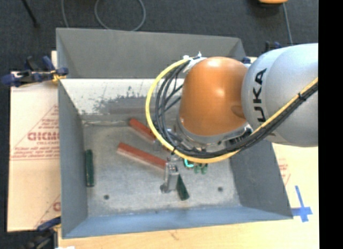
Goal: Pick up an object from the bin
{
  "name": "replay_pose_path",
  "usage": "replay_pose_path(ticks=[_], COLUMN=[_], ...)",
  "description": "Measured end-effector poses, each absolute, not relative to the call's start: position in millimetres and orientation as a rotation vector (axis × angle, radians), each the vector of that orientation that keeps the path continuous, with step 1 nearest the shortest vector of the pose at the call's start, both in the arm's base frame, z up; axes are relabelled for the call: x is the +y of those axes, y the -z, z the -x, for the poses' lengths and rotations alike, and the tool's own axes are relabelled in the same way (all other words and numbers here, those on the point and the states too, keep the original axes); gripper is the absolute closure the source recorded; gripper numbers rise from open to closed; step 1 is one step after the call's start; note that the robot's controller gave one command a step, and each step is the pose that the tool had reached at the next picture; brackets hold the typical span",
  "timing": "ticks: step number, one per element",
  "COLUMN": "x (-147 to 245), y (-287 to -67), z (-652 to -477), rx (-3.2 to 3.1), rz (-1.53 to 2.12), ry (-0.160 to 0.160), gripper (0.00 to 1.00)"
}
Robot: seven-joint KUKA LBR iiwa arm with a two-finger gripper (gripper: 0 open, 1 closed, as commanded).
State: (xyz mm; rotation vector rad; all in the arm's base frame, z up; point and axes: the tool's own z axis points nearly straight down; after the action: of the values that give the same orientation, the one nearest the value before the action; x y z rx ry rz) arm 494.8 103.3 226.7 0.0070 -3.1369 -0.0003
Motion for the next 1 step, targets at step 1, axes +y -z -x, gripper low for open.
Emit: replay_pose_path(ticks=[1], x=[97.3], y=[-87.5], z=[-565.6], rx=[-3.14], rz=[-0.047], ry=[-0.001], gripper=[0.0])
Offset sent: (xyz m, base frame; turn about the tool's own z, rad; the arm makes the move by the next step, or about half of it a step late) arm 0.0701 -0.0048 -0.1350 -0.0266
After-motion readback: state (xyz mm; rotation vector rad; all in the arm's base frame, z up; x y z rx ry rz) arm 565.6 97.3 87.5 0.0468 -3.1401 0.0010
